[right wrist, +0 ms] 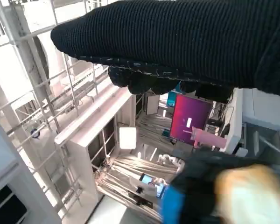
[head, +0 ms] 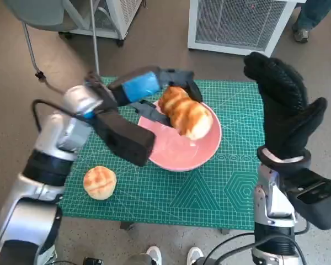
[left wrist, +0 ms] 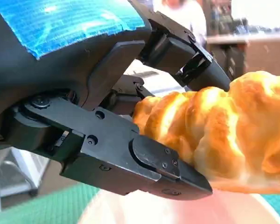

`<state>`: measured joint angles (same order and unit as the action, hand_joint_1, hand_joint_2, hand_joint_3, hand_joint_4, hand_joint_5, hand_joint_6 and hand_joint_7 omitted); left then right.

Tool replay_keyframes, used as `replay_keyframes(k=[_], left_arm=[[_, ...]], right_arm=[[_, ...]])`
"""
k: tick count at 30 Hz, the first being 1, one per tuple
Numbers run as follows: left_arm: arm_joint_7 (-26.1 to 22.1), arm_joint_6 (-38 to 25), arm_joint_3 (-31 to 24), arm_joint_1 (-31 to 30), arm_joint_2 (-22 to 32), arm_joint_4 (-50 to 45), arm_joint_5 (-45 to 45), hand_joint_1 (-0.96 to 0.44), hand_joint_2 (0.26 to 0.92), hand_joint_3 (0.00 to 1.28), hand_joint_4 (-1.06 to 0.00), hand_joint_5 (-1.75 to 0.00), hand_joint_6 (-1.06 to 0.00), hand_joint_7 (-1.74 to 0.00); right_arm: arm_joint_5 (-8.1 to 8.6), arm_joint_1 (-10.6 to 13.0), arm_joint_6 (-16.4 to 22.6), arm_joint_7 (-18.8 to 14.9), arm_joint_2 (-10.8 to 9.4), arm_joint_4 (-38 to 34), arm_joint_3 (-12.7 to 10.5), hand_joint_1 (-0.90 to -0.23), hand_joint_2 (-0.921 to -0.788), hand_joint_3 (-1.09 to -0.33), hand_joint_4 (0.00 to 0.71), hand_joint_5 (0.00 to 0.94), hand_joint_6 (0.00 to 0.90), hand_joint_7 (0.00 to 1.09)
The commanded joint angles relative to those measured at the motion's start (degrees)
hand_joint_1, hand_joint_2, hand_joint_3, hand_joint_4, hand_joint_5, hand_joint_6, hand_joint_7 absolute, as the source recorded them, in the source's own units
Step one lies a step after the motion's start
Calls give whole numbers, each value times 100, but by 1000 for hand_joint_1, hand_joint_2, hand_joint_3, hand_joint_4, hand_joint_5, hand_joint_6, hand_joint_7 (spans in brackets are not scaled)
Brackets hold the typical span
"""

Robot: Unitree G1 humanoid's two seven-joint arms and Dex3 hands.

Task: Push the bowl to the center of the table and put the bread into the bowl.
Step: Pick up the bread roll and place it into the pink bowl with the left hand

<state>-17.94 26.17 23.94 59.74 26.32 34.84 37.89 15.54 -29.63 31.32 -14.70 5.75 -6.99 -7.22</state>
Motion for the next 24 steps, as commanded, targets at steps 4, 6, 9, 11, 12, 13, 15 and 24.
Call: replay_keyframes(k=[4, 6, 9, 11, 12, 13, 15, 24], left_arm=[[73, -124, 267, 179, -194, 597, 255, 0, 920, 67, -725, -1109, -591, -1218], [-138, -302, 277, 124, -231, 592, 215, 0, 921, 153, -632, -1230, -488, -1295], [-637, -654, 235, -11, -233, 420, 57, -26, 853, 155, -454, -676, -369, -762], [-994, -920, 169, -123, -201, 193, -70, -36, 819, 111, -310, -350, -305, -456], [-1133, -1031, 140, -170, -183, 81, -122, -41, 801, 86, -229, -224, -275, -326], [-1318, -1155, 79, -253, -118, -131, -215, -50, 789, 69, -172, -143, -255, -240], [-1587, -1355, -18, -388, -13, -480, -355, -66, 777, 53, -119, -73, -237, -164], [-2582, -2298, -824, -1156, 560, -2013, -1287, -169, 771, 29, -9, -2, -162, -45]], right_arm=[[1, 192, -17, -25, 1, 43, -13, -596, -921, -756, 278, 39, -1, 783], [2, 201, -19, -20, -1, 55, -14, -597, -921, -756, 277, 39, -1, 783], [-1, 212, -13, -14, -9, 59, -13, -598, -921, -753, 278, 40, -1, 784], [-13, 222, -6, -6, -20, 68, -5, -598, -921, -751, 279, 40, -1, 784], [-18, 224, -4, -2, -24, 70, -2, -598, -921, -750, 278, 40, -1, 784], [-26, 230, 0, 4, -31, 72, 3, -598, -921, -750, 278, 40, -1, 783], [-30, 232, 10, 6, -38, 60, 5, -598, -921, -750, 278, 40, -1, 782], [-80, 270, 29, 53, -82, 110, 45, -598, -921, -748, 279, 41, -1, 773]])
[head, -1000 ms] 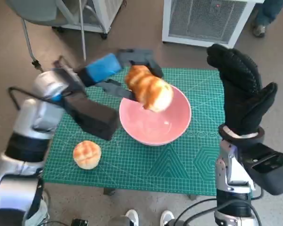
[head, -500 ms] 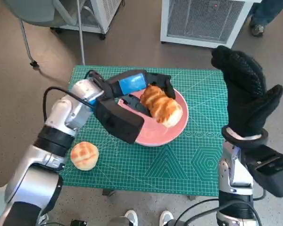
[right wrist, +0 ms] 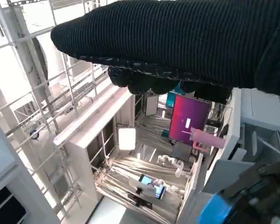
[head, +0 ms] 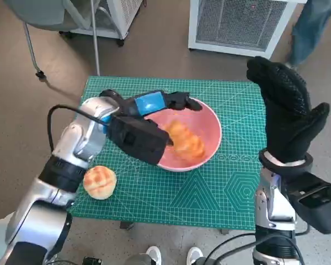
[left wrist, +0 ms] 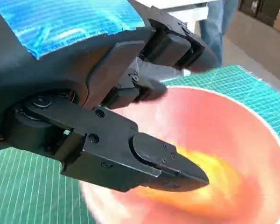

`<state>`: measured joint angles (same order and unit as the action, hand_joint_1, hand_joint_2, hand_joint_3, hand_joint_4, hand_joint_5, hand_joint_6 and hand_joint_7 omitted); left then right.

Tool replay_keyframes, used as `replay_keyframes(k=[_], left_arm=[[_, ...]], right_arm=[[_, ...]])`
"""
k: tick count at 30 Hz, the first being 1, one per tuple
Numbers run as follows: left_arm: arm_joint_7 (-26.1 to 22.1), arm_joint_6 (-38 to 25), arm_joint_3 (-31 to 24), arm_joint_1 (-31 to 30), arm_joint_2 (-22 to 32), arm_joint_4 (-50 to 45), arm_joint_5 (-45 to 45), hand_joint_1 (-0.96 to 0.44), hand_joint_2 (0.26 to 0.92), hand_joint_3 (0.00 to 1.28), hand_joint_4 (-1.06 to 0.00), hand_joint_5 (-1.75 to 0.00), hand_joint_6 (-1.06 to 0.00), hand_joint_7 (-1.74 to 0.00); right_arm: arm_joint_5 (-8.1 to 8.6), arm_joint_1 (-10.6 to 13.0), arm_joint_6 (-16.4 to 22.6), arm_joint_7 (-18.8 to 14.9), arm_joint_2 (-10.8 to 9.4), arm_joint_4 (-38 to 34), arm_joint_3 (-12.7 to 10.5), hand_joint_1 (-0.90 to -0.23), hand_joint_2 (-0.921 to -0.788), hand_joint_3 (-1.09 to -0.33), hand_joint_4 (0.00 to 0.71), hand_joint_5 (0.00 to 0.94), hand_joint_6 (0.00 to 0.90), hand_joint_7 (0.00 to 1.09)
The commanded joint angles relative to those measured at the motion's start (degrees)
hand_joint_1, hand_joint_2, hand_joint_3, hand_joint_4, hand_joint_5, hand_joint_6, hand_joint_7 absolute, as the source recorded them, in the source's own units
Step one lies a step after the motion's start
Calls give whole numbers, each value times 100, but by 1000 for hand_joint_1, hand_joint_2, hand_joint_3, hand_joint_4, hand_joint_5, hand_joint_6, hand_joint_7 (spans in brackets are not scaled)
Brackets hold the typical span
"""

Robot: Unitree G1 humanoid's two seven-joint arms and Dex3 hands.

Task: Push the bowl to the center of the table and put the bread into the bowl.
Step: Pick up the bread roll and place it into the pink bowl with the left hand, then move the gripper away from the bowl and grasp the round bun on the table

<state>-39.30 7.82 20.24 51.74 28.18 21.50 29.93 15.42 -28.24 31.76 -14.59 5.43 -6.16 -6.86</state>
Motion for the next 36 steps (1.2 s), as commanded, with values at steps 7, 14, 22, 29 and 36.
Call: replay_keyframes(k=[7, 14, 22, 29, 36], left_arm=[[-974, -855, -1432, -1163, 1298, -1859, -1262, -203, 769, 22, 0, 1, -146, -31], [-1100, -798, -2445, -2111, 2163, -2543, -1795, -190, 763, 14, 1, 1, -146, -27], [-1074, -617, -3353, -3400, 2834, -3094, -1961, -177, 749, 5, 0, 0, -155, -28], [-1032, -456, -3785, -4391, 3091, -3295, -1869, -158, 745, 2, -31, -13, -187, -37], [-955, -466, -3744, -4864, 3110, -3362, -1801, -159, 746, 2, -58, -15, -220, -41]], right_arm=[[-73, 132, 19, 42, -66, -26, 12, -599, -921, -747, 280, 42, -1, 770], [-88, 114, 47, 56, -103, -90, 30, -594, -921, -749, 278, 41, 0, 772], [-50, 78, 35, 44, -142, -144, 44, -599, -921, -751, 277, 40, 0, 793], [22, -3, -64, 11, -155, -160, 55, -600, -921, -755, 282, 44, -1, 804], [104, -33, -116, -70, -173, -148, 96, -598, -921, -758, 284, 47, -1, 808]])
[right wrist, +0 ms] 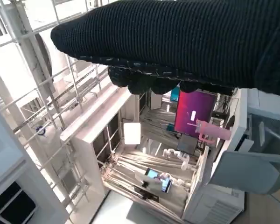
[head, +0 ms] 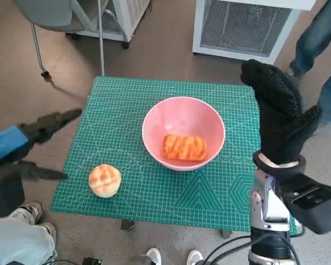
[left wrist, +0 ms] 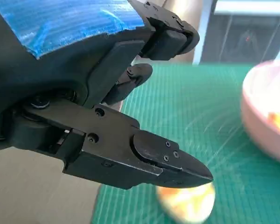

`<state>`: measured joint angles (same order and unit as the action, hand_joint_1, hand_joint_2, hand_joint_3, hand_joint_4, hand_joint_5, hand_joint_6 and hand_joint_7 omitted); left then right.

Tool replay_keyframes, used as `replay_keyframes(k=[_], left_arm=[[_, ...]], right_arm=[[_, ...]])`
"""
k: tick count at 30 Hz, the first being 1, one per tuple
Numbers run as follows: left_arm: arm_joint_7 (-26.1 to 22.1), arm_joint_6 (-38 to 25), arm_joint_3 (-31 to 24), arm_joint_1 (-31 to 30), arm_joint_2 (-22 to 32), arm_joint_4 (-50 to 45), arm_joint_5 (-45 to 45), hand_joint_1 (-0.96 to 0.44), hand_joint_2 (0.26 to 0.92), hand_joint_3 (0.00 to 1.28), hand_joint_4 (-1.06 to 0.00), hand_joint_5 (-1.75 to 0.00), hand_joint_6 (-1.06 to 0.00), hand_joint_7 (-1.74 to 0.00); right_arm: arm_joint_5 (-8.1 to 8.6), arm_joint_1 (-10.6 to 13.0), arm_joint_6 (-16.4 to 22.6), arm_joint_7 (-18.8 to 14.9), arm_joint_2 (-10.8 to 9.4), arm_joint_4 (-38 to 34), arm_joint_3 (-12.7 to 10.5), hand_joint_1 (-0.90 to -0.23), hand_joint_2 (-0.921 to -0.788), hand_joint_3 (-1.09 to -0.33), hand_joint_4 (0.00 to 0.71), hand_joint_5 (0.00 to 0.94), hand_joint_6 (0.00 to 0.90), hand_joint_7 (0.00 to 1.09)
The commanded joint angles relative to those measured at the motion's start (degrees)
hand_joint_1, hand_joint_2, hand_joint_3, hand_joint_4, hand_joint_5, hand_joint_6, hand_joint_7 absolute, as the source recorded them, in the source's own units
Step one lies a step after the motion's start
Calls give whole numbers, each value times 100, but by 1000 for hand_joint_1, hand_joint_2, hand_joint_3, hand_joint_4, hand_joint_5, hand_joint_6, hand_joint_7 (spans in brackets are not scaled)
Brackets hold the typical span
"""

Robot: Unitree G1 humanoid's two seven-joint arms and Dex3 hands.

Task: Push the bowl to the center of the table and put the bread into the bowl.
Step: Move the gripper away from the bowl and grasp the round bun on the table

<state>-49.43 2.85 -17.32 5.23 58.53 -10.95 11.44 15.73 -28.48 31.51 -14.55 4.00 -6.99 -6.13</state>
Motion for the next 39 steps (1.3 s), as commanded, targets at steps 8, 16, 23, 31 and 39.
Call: replay_keyframes(k=[8, 16, 23, 31, 39], left_arm=[[112, -166, 366, -489, -32, -138, 205, -125, 756, 5, -85, -11, -268, -38], [151, -338, 834, -458, -106, -45, 309, -104, 771, 9, -99, -7, -285, -25], [445, -115, 1231, -392, -258, 243, 498, -96, 775, 9, -104, -4, -282, -14], [976, 354, 1739, -265, -473, 687, 945, -74, 777, 8, -105, -2, -270, -4], [1304, 560, 2178, -115, -648, 1066, 1389, -48, 778, 7, -96, 0, -263, 0]], right_arm=[[48, -91, -79, -176, -34, -154, 103, -608, -921, -764, 270, 44, -1, 747], [127, -128, -134, -298, -7, -185, 92, -606, -921, -771, 265, 44, -1, 734], [163, -118, -197, -338, -7, -172, 68, -592, -921, -777, 263, 46, -1, 730], [161, -77, -207, -342, -1, -112, 41, -592, -921, -777, 263, 48, -1, 729], [164, -30, -223, -341, 42, -25, 9, -595, -921, -775, 262, 51, -1, 731]])
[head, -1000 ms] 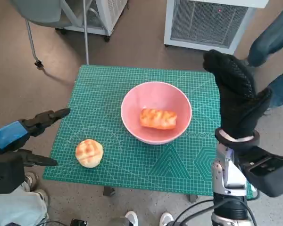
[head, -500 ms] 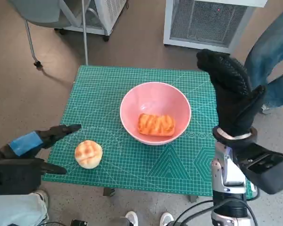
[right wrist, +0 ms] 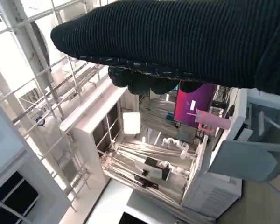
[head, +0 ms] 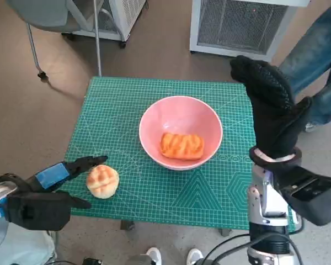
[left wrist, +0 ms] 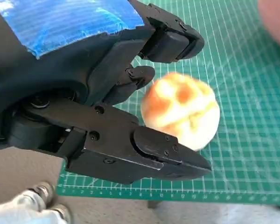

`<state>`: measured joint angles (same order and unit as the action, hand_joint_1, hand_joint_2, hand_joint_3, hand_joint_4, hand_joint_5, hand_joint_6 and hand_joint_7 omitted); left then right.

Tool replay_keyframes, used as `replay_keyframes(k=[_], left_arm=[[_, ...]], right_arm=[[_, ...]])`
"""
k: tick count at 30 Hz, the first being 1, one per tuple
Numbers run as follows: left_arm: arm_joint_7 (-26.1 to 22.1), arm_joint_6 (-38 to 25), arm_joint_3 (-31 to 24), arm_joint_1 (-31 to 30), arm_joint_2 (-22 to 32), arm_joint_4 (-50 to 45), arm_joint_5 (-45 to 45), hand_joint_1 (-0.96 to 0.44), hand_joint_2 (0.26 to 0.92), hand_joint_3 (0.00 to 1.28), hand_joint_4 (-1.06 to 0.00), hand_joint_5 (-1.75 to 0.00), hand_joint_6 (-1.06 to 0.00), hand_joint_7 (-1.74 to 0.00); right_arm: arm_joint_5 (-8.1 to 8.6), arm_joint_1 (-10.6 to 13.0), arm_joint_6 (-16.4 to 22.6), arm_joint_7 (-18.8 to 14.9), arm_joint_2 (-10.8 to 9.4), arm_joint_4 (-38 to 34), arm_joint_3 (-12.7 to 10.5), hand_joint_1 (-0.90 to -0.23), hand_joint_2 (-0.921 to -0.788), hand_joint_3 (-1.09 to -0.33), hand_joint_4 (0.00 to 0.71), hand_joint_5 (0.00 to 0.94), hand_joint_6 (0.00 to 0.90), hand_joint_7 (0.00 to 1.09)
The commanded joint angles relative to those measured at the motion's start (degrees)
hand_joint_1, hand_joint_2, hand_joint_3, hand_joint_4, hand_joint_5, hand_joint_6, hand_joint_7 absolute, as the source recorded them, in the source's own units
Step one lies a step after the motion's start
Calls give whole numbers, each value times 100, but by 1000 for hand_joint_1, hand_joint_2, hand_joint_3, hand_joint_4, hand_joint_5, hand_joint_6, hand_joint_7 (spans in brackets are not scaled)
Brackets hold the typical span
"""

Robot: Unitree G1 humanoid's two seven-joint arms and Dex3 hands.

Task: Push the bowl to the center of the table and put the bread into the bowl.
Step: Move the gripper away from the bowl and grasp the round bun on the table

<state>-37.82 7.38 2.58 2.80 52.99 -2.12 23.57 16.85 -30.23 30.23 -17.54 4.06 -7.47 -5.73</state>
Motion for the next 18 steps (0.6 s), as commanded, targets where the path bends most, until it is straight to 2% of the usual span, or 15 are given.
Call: replay_keyframes(k=[1, 7, 11, 13, 14, 15, 16, 18], left_arm=[[184, 122, 256, 163, -127, 255, 244, -47, 778, 7, -95, 0, -262, 0], [519, 339, 602, 346, -295, 694, 604, -6, 786, 10, -128, -15, -291, -15], [1065, 801, 878, 468, -394, 1170, 969, 15, 835, 27, -265, -39, -408, -65], [1414, 1168, 1016, 546, -416, 1490, 1144, 19, 861, 33, -361, -58, -474, -97], [1572, 1345, 1080, 588, -421, 1646, 1216, 14, 882, 51, -469, -91, -539, -155], [1761, 1544, 1148, 637, -421, 1804, 1310, 11, 890, 57, -509, -100, -549, -201], [1902, 1691, 1194, 670, -416, 1921, 1375, 7, 901, 115, -508, -523, -519, -632], [2216, 2029, 1277, 751, -370, 2143, 1514, 4, 911, 161, -518, -893, -492, -1000]], right_arm=[[53, 146, -91, -44, 41, 17, -39, -595, -921, -775, 262, 51, -1, 731], [35, 160, -70, -32, 34, 12, -47, -596, -921, -773, 262, 53, -1, 732], [5, 174, -33, -13, 10, -8, -44, -596, -921, -771, 264, 55, -1, 733], [-17, 189, -6, -2, -10, -23, -38, -596, -921, -771, 266, 57, -1, 733], [-27, 195, 8, 3, -19, -31, -35, -598, -921, -770, 267, 58, -1, 733], [-35, 196, 17, 8, -27, -45, -34, -598, -921, -769, 267, 59, -1, 734], [-43, 200, 22, 13, -33, -46, -32, -600, -921, -768, 268, 59, -1, 734], [-45, 198, 24, 20, -45, -63, -33, -602, -921, -767, 268, 60, -1, 734]])
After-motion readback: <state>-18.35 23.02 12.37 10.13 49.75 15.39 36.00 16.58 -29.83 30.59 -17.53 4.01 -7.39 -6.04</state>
